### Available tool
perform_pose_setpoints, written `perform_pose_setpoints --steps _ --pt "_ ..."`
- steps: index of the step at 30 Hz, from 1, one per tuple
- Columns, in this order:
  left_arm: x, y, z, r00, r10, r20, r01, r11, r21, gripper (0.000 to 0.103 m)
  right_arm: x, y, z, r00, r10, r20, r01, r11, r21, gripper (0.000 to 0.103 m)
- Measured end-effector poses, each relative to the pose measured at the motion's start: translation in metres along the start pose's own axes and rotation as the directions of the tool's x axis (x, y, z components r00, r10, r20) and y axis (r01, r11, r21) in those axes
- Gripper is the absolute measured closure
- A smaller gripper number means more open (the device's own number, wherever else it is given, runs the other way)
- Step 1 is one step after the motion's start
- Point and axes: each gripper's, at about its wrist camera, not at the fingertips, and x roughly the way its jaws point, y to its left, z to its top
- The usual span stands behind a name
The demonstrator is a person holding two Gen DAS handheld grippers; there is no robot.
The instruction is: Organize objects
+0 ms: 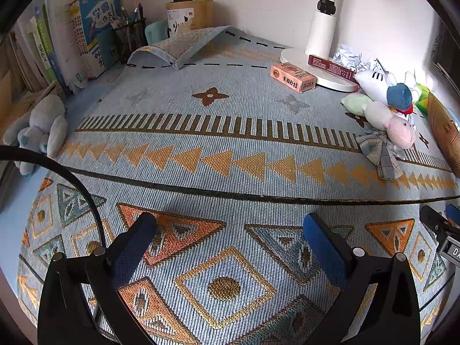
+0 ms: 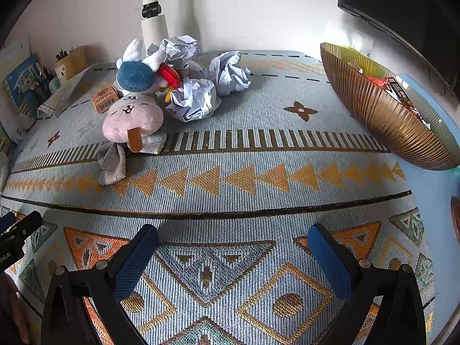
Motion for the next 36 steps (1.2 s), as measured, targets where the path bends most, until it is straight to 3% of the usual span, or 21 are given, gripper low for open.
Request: perform_pose_setpoints --steps 7,9,12,16,19,23,25,26,28,30,33,36 --pt "0.001 -0.001 0.004 1.0 -0.005 -0.022 0.005 1.0 0.003 0.001 0.0 -0.001 0.0 1.0 0.0 0.0 0.0 1.0 0.0 0.0" --pt "-0.004 -0.003 0.015 0.992 -0.122 -0.037 0.121 0.993 -0.008 0.002 0.0 0.0 0.0 1.0 0.0 0.0 0.0 1.0 0.0 0.0" --pt "-0.029 -0.016 0.04 0.975 -0.213 0.06 0.212 0.977 0.011 0.002 0.0 0.001 0.0 1.0 0.0 0.0 0.0 1.0 -0.001 0.0" --pt "-0.031 -0.059 0.081 0.942 -0.332 0.042 0.327 0.94 0.098 0.002 -0.002 0.0 0.001 1.0 0.012 -0.027 -0.013 1.0 -0.013 0.0" --pt "-0.014 -0.101 0.11 0.897 -0.441 -0.032 0.44 0.883 0.163 0.002 -0.001 0.001 0.006 0.99 0.071 -0.119 -0.082 0.993 -0.09 0.0" --pt "0.019 -0.141 0.137 0.874 -0.471 -0.121 0.486 0.851 0.198 0.002 -0.003 0.004 0.001 0.991 0.089 -0.096 -0.101 0.986 -0.129 0.0" --pt "0.031 -0.15 0.143 0.844 -0.507 -0.174 0.533 0.824 0.189 0.002 -0.002 0.005 0.002 0.991 0.095 -0.097 -0.108 0.984 -0.141 0.0" --pt "0.034 -0.152 0.144 0.839 -0.515 -0.178 0.543 0.818 0.191 0.002 0.001 0.005 0.005 0.988 0.101 -0.113 -0.117 0.982 -0.148 0.0" --pt "0.035 -0.155 0.144 0.843 -0.513 -0.16 0.537 0.821 0.193 0.003 -0.003 0.003 0.011 0.98 0.164 -0.108 -0.176 0.978 -0.114 0.011" --pt "0.043 -0.15 0.147 0.837 -0.52 -0.171 0.545 0.823 0.164 0.005 -0.012 0.007 0.025 0.961 0.269 -0.059 -0.273 0.959 -0.078 0.013" --pt "0.054 -0.136 0.152 0.79 -0.587 -0.177 0.606 0.791 0.081 0.006 -0.015 0.021 0.048 0.956 0.293 0.028 -0.291 0.954 -0.064 0.013" --pt "0.06 -0.127 0.152 0.751 -0.638 -0.17 0.652 0.757 0.044 0.006 -0.001 0.038 0.073 0.939 0.342 0.035 -0.34 0.939 -0.056 0.013"
